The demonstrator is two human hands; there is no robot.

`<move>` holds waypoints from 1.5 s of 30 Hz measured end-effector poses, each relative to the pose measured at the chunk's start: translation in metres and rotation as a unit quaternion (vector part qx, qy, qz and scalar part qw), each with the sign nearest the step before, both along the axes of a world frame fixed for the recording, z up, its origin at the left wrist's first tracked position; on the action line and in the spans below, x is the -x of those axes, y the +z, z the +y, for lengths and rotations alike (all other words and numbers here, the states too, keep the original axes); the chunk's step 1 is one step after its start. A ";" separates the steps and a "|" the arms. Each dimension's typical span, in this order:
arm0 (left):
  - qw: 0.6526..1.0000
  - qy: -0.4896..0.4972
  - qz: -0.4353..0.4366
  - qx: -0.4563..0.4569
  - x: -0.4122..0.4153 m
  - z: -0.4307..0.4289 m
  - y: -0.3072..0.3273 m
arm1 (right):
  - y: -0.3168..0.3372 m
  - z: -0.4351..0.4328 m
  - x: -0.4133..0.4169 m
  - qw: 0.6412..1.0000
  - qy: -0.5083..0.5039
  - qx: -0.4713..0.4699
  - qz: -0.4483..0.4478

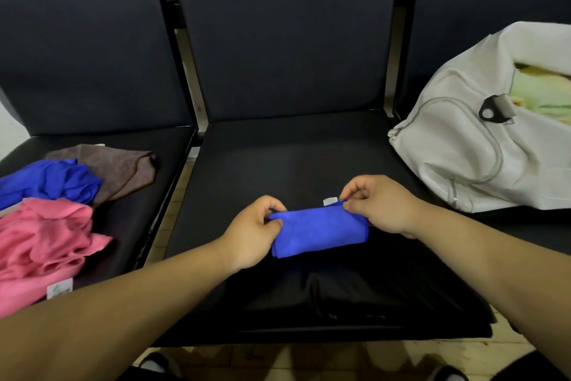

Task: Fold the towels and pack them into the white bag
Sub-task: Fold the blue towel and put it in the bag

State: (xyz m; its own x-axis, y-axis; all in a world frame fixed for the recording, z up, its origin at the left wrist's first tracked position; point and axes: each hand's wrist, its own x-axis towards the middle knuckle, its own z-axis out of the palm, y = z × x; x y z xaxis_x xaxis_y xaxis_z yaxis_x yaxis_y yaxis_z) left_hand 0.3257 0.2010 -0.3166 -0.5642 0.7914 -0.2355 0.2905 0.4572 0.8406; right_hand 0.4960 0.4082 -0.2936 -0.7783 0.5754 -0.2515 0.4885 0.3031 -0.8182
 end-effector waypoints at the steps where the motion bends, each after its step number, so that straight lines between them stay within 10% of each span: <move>1: 1.000 0.006 0.010 0.006 0.000 0.003 0.000 | -0.003 0.001 0.004 1.000 -0.004 -0.010 -0.004; 15: 0.966 -0.006 0.239 0.102 0.011 0.022 -0.009 | -0.026 0.018 0.036 0.969 0.068 -0.236 -0.038; 20: 0.962 -0.100 0.237 0.087 0.018 0.015 -0.007 | -0.018 0.015 0.040 0.933 0.305 -0.176 -0.068; 25: 0.960 -0.180 0.182 0.109 0.021 0.003 -0.011 | -0.008 0.012 0.037 0.917 0.338 -0.136 -0.162; 31: 0.947 -0.199 0.196 0.161 0.005 0.011 -0.008 | -0.002 0.004 0.026 0.928 0.303 -0.069 -0.206; 45: 0.964 -0.172 0.189 -0.071 -0.061 0.103 0.104 | 0.115 0.044 -0.102 0.988 0.089 -0.116 -0.039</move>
State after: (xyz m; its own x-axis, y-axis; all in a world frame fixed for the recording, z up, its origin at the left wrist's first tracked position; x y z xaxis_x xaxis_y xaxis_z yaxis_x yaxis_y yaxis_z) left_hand 0.3871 0.3037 -0.2124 -0.2867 0.9561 0.0608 0.7022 0.1666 0.6922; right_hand 0.5977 0.4521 -0.1788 -0.8562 0.4796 -0.1924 0.4690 0.5650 -0.6789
